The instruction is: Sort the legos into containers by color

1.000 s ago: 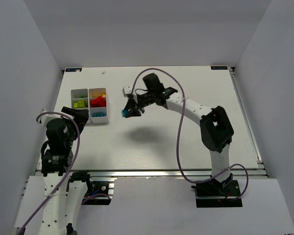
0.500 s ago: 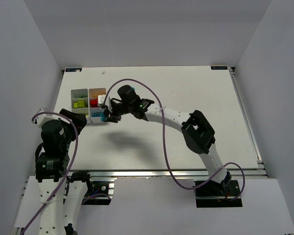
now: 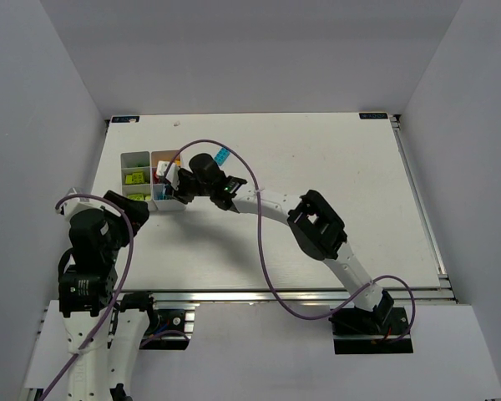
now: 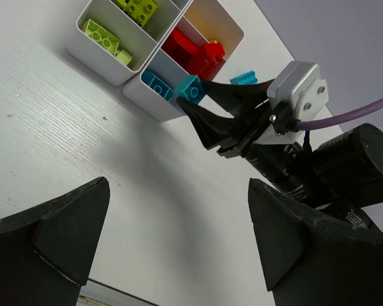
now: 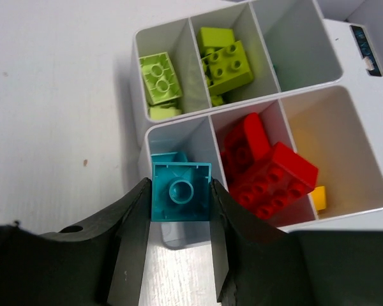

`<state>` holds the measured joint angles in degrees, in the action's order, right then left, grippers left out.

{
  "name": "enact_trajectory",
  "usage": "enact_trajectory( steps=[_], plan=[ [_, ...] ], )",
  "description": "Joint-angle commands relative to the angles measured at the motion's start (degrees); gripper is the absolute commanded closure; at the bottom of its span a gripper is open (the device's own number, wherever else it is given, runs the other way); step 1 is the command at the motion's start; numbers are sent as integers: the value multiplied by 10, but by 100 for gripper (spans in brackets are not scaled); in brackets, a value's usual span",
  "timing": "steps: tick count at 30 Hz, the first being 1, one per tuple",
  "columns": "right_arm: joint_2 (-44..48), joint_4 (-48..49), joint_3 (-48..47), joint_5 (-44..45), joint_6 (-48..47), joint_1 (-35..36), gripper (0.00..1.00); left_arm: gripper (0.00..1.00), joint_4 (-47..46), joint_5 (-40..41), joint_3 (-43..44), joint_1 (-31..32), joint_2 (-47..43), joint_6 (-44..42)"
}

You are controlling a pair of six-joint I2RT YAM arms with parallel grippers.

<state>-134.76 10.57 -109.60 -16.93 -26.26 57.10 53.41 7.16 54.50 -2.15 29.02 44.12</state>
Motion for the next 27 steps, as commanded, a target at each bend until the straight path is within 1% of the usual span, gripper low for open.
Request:
enact_trajectory(
  steps=[1,2,3,4,5,6,9,13,15,16,17,18,19,20,21,23,24,25,26,27],
  plan=[
    [-10,52,-33,30,0,7,69,2,13,-12,24,-1,2,-21],
    [-13,53,-34,33,-1,8,65,2,13,-12,27,-1,4,-25],
    [-14,53,-33,36,-3,9,55,2,17,-12,32,0,8,-29],
    [-14,53,-34,37,-9,10,52,2,19,-13,39,-1,10,-32],
    [-14,53,-32,37,-11,10,45,2,21,-13,42,-1,15,-39],
    [-12,51,-30,36,-12,10,42,2,21,-14,45,-1,17,-42],
    [-3,51,-19,34,-20,10,35,2,12,-21,43,-1,18,-47],
    [23,52,-2,30,-15,9,35,2,-9,-45,32,0,19,-49],
    [61,45,16,24,-9,4,40,6,-33,-72,25,-1,24,-61],
    [77,39,24,23,-7,1,45,10,-44,-99,24,-1,28,-65],
    [95,23,34,20,-5,-3,70,28,-70,-134,16,-1,32,-76],
    [133,17,61,26,11,-15,88,42,-85,-153,10,0,38,-79],
    [151,10,76,30,23,-25,100,59,-101,-173,3,-1,59,-82],
    [169,-18,87,22,35,-37,100,75,-130,-194,-6,-1,72,-83],
    [199,-39,96,-24,59,-69,100,94,-145,-232,-23,0,86,-83],
    [235,-65,147,-81,85,-110,100,95,-199,-259,-40,0,132,-77],
    [270,-70,171,-124,90,-150,100,92,-216,-274,-50,0,147,-77],
    [286,-77,211,-137,83,-169,100,88,-233,-279,-51,2,162,-81],
    [301,-99,226,-151,75,-202,100,83,-262,-278,-50,12,199,-83],
    [326,-105,241,-155,66,-217,94,76,-274,-266,-39,35,221,-86]
  ],
)
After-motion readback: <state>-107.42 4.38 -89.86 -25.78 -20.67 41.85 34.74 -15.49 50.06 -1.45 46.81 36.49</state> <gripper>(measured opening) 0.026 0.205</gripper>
